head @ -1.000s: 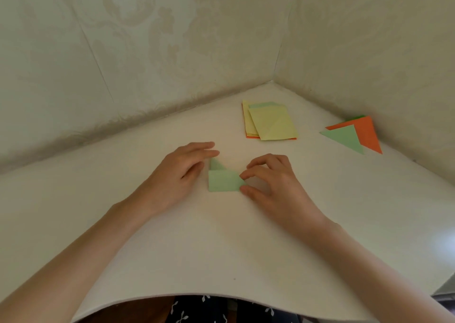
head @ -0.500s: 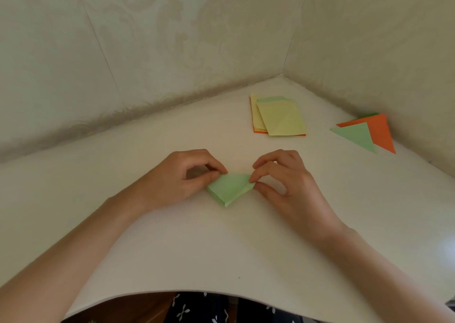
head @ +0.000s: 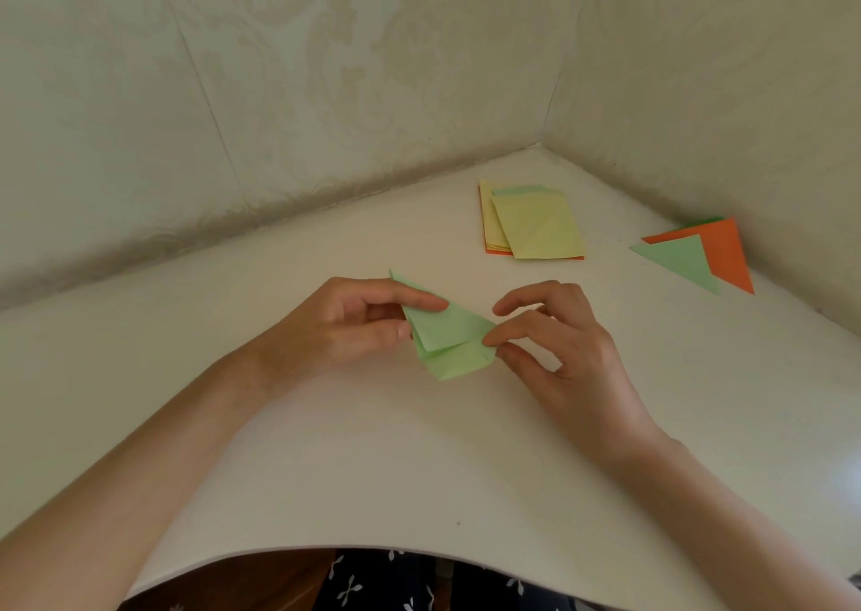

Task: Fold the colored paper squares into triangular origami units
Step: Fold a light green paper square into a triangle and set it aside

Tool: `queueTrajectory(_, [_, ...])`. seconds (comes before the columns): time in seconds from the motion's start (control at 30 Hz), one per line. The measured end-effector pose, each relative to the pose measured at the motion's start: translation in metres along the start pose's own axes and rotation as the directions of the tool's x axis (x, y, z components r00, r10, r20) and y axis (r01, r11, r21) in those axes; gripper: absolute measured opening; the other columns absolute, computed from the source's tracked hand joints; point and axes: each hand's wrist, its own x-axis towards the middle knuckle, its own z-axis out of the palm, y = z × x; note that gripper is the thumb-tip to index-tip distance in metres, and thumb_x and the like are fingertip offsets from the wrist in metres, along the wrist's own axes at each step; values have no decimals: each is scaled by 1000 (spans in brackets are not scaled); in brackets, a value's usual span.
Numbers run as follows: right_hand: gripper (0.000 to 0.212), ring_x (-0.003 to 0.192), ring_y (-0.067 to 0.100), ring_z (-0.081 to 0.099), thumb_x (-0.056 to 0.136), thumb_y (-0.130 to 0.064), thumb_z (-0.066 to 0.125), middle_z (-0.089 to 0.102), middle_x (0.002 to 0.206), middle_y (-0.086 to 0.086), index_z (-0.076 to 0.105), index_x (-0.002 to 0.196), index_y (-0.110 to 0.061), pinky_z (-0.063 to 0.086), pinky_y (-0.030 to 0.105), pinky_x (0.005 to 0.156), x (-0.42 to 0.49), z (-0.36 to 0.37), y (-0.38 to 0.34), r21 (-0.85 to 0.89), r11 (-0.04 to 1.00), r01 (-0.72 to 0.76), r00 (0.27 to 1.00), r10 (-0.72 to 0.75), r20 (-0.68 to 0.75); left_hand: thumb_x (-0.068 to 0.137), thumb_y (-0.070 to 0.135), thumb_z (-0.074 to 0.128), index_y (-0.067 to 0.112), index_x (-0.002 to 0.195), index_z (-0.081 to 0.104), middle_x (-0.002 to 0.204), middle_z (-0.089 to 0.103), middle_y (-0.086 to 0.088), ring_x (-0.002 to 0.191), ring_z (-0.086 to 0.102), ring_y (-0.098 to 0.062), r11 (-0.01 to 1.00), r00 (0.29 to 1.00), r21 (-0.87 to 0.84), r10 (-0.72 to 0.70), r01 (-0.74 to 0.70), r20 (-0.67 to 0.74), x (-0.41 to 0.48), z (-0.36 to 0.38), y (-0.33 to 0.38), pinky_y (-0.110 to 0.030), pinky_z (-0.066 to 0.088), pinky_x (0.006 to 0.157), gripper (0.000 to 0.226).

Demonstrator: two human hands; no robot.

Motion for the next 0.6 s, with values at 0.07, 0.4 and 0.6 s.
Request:
queueTrajectory(0.07, [19, 93, 18, 47, 86, -21, 56, 59, 100, 3, 71, 83, -10, 37, 17, 83, 0, 0, 0, -26, 999, 32, 999, -32, -8, 79, 5, 57, 13, 107, 69, 111, 68, -5, 102, 64, -13, 1000, 1000, -1, -2, 2, -10, 0, 0, 0, -17, 46, 86, 32])
queueTrajectory(0.4, [17, 93, 19, 47, 86, -16, 58, 60, 98, 6, 73, 81, -8, 34, 13, 85, 0, 1, 0, -90, 989, 118, 992, -121, -28, 70, 25, 65, 28, 115, 66, 107, 64, 6, 105, 54, -39, 1000, 999, 20, -17, 17, 32, -1, 0, -1, -34, 45, 88, 44])
queueTrajectory(0.6, [21, 93, 18, 45, 89, -17, 57, 51, 103, -2, 74, 79, -9, 38, 23, 80, 0, 1, 2, -134, 968, 211, 976, -217, -29, 71, 29, 61, 23, 119, 62, 107, 63, -11, 101, 59, -25, 999, 999, 21, -48, 48, 19, 0, 1, 0, -26, 46, 89, 48])
